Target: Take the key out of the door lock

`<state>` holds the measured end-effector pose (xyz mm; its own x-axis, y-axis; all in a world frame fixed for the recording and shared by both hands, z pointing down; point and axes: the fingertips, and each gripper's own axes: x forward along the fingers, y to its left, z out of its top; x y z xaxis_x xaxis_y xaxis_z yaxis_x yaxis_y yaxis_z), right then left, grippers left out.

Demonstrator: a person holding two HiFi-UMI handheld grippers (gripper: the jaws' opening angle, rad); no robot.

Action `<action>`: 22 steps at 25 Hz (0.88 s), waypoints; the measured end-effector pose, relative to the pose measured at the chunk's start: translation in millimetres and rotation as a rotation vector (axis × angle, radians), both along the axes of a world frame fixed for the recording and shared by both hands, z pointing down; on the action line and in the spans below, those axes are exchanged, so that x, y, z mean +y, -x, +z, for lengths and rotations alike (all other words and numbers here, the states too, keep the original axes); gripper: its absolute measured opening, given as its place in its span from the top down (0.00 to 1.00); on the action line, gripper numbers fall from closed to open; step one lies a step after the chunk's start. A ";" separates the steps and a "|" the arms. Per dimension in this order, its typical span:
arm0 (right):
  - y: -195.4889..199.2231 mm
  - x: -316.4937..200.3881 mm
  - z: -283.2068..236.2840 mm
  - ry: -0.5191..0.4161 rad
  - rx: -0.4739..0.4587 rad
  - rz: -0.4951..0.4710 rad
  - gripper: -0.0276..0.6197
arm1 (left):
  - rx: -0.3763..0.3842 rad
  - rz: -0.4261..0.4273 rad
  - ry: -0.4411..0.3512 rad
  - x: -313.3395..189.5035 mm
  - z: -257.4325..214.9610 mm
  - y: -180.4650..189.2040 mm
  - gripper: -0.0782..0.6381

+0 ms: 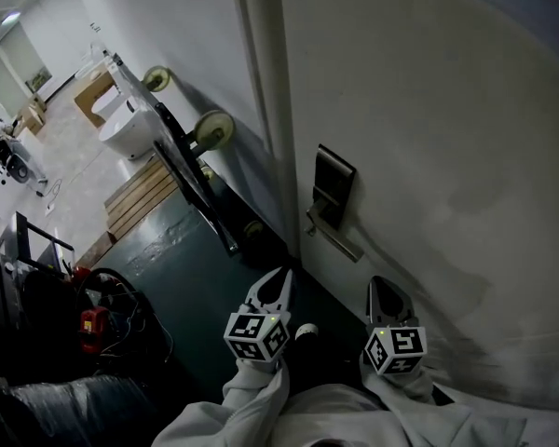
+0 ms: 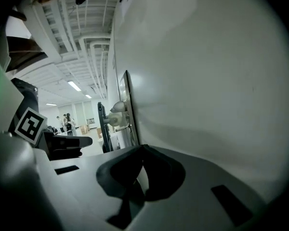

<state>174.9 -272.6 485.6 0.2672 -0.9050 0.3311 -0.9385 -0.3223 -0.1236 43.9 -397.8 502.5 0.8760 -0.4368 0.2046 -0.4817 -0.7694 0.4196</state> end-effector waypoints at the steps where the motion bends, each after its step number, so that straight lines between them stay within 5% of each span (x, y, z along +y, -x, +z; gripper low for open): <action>1: -1.2 -0.7 -0.8 -0.002 0.003 0.017 0.88 | 0.021 0.013 0.023 -3.6 -0.4 -2.9 0.85; 7: -8.2 -6.0 1.4 -0.013 0.015 0.114 0.88 | 0.167 0.080 0.260 -27.1 10.3 -16.4 0.85; 16: -10.3 -0.3 4.4 -0.002 0.028 0.216 0.88 | 0.316 0.202 0.512 -35.1 17.3 -39.8 0.85; 22: -12.6 2.1 5.2 0.000 0.023 0.252 0.88 | 0.434 0.260 0.708 -32.0 14.0 -56.7 0.73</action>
<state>187.5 -270.6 490.8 0.4919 -0.8088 0.3222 -0.8311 -0.5465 -0.1031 100.7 -429.8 516.5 0.9939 -0.1080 -0.0232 -0.0128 -0.3211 0.9469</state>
